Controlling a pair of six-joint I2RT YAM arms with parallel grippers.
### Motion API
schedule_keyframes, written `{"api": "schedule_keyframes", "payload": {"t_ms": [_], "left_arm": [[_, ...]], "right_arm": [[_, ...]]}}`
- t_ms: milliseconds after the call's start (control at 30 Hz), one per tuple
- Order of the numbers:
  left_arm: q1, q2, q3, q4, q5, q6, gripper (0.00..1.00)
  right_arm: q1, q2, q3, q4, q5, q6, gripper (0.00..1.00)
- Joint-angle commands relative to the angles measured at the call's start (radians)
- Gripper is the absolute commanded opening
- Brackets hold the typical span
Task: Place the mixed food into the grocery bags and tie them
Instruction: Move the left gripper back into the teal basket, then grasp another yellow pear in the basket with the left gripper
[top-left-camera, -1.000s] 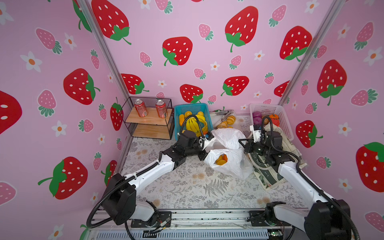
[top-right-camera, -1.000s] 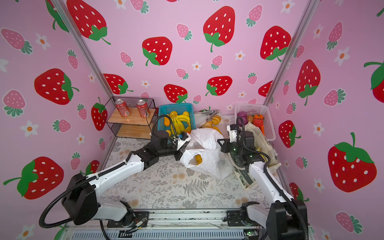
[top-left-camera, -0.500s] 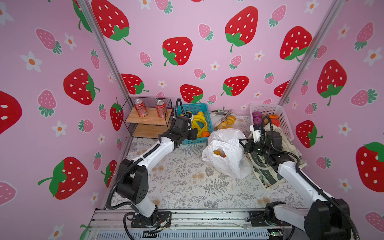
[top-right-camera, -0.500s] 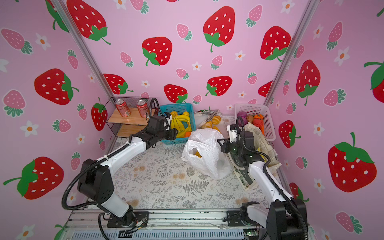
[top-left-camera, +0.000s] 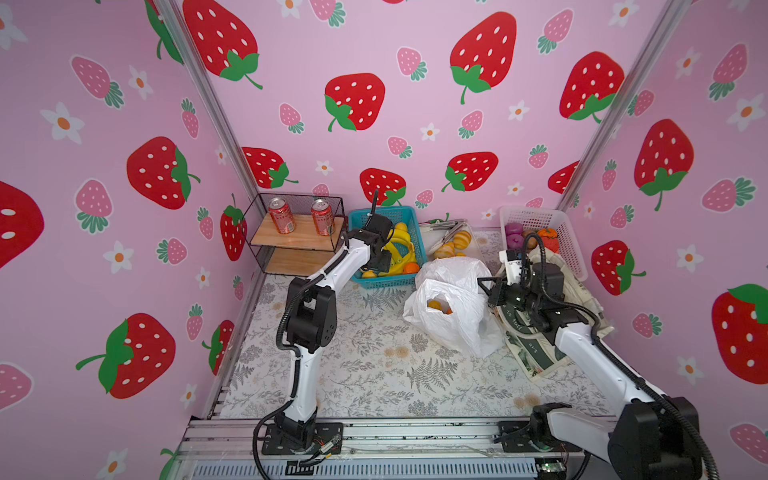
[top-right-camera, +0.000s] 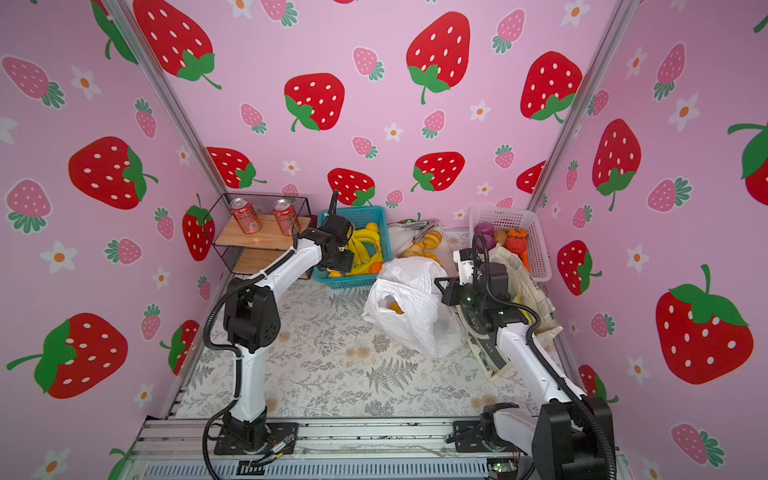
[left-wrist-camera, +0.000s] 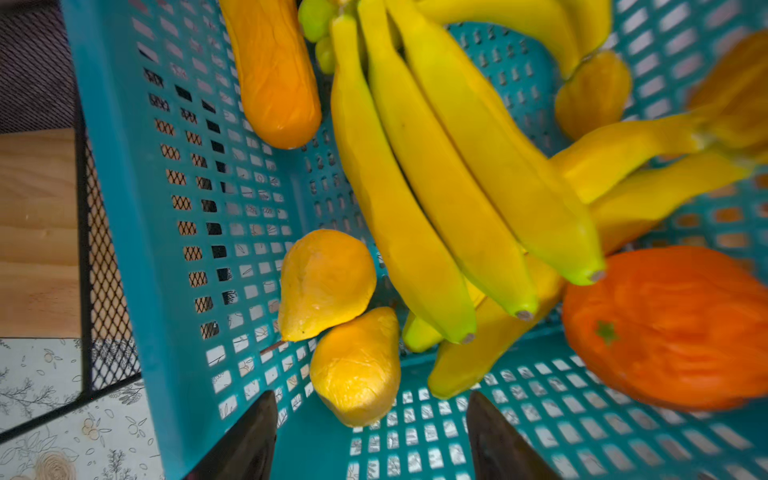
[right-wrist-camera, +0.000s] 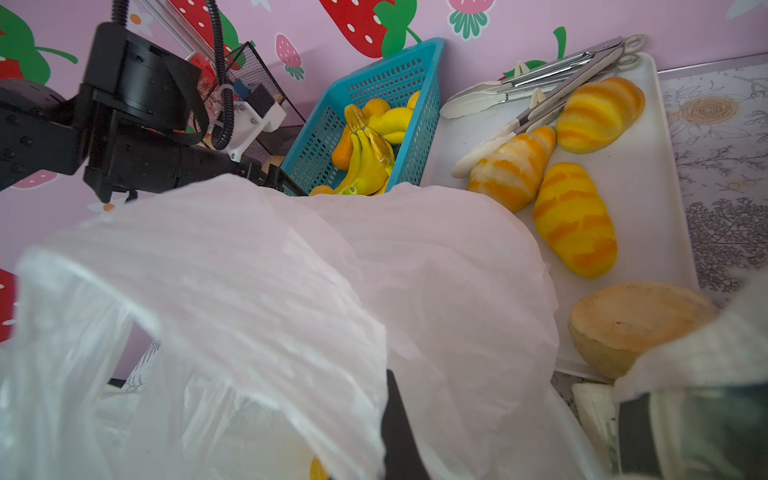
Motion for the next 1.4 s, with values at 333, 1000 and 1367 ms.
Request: {"api": "schedule_keyframes", "payload": {"t_ms": [333,1000,1367], "left_arm": [[0.039,0.224,0.201,-0.133,0.061,-0.044,0.69],[0.04,-0.105,-0.089,0.108,0.099,-0.083,0.35],[0.04,-0.572,-0.656,0.597,0.422,-0.09,0.33]], "right_arm": [[-0.007,-0.005,-0.02,0.029,-0.001,-0.023,0.01],[-0.009,-0.002,-0.023,0.027,-0.002,-0.023,0.01],[-0.01,0.004,-0.018,0.028,-0.006,-0.017,0.01]]}}
